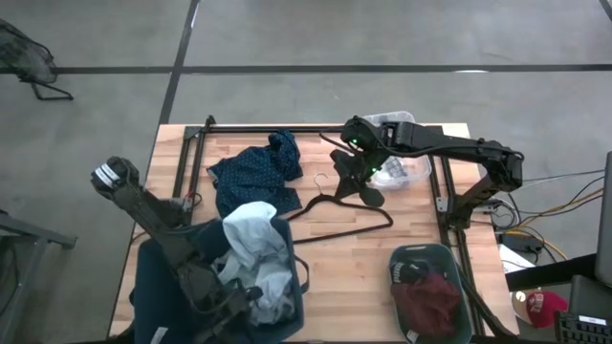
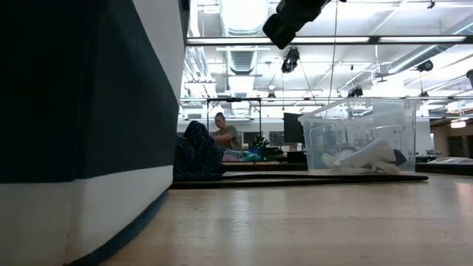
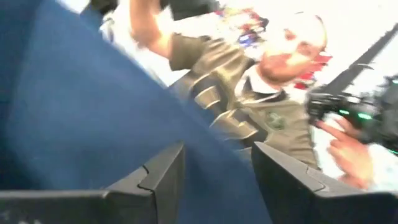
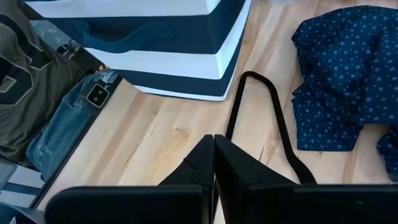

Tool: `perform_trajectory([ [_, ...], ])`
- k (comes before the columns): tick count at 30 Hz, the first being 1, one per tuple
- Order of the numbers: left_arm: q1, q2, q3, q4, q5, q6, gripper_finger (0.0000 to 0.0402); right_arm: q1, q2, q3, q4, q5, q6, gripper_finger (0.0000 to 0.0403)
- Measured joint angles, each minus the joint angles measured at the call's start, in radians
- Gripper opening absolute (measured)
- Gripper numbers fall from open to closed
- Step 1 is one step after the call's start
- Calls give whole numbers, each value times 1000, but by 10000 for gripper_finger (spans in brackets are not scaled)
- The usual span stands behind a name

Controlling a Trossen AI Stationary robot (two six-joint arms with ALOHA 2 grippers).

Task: Pick & Place Cloths
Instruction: Put the white shirt into the blue laundry bin

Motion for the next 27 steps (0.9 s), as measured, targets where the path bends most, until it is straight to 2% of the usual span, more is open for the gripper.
perform_trajectory([
  [6, -27, -11, 20, 15, 75, 138, 192, 0, 0, 0, 1, 0, 0, 8],
  [11, -61, 0, 30, 16, 57, 179, 192, 0, 0, -1, 1, 0, 0, 8],
  [20, -93, 92, 84, 53, 29, 148, 192, 0, 2, -2, 4, -1, -2, 8],
  [27, -105, 88, 118, 45, 36, 233, 192, 0, 2, -2, 6, -1, -3, 8],
])
